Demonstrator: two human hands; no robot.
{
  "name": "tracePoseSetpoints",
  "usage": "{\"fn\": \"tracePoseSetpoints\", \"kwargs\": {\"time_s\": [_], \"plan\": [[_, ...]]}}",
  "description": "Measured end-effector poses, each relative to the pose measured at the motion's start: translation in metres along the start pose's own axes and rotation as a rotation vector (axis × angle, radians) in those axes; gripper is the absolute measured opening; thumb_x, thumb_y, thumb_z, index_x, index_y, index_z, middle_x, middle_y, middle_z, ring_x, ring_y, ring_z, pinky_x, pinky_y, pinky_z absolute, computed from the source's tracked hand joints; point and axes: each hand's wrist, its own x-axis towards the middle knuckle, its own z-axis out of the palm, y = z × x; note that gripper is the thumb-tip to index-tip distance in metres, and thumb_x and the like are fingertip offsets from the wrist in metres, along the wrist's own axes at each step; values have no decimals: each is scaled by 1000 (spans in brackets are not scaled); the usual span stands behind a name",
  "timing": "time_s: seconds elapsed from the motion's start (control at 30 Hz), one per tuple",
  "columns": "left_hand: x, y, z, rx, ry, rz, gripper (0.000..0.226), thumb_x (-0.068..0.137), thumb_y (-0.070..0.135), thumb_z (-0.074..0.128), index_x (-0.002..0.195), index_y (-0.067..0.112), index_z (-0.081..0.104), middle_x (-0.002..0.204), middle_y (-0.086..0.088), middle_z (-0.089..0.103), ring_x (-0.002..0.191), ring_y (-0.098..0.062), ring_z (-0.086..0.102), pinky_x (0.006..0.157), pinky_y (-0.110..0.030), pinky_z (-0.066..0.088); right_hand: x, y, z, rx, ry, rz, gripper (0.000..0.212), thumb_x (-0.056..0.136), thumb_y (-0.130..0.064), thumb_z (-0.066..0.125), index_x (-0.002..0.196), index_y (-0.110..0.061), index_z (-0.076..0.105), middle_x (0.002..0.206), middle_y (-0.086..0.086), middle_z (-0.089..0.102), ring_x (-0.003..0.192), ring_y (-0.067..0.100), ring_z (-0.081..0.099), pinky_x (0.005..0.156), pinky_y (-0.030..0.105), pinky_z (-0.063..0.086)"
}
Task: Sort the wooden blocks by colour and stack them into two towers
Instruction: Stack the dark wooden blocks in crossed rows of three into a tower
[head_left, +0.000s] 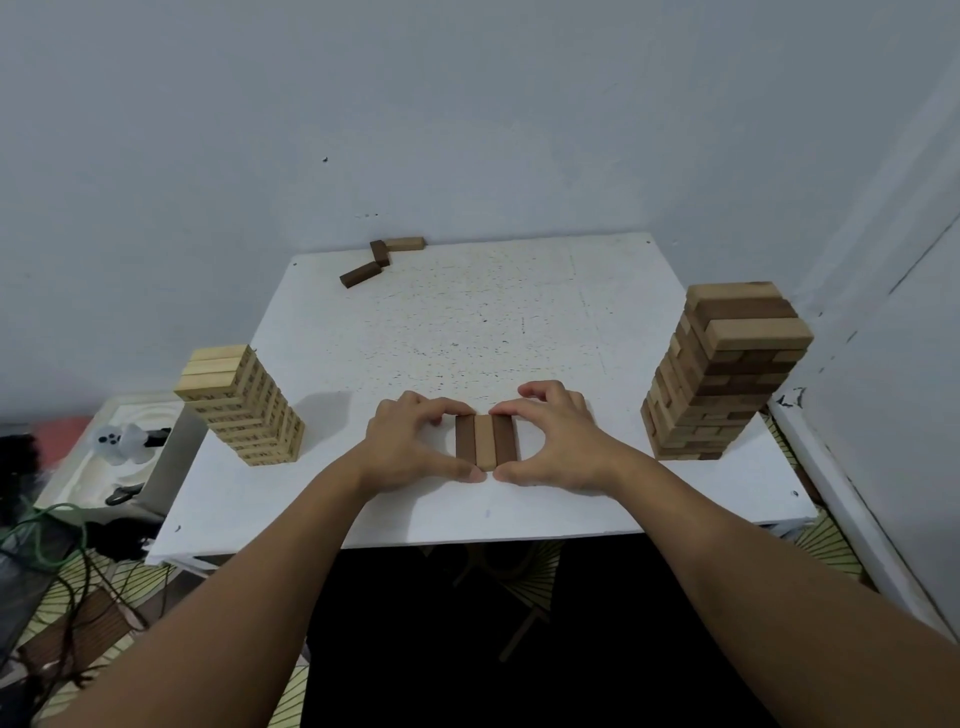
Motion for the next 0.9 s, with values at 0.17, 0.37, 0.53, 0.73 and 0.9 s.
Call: {"fn": "tracePoseSetpoints", "kwargs": {"time_s": [0.17,0.37,0.53,0.73,0.9], "plan": [[2,-1,4,16,24,19,69,57,62,93,118,65,60,112,13,46,121,-14,34,113,-42,33,0,0,1,-16,12,4,75,69,-56,81,137,-56,48,146,-21,22,138,9,13,112,34,25],[0,1,3,18,13,36,69,56,63,91,117,64,59,111,14,50,120,-16,36,110,-42,34,-2,-3,5,-40,56,-28,73,69,-54,80,135,-55,48,141,-21,25,133,8,15,111,34,25],[-7,10,-10,-140,-4,62,68,58,46,98,118,49,66,116,9,55,112,-10,50,93,-31,42,0,-16,-4,16,51,-57,68,72,-47,81,132,-54,50,140,-19,22,133,11,14,101,27,27],[-16,27,-50,-212,50,104,61,68,26,97,120,38,68,117,7,65,110,-16,57,88,-28,45,11,-54,-27,-43,119,-170,67,71,-44,80,130,-49,50,135,-15,23,124,9,15,111,34,29],[-29,58,-86,-237,171,172,61,68,24,97,120,39,68,119,8,66,111,-14,58,92,-30,47,9,-95,-67,-94,198,-283,66,72,-40,79,131,-46,51,139,-13,24,129,9,14,107,32,30]]}}
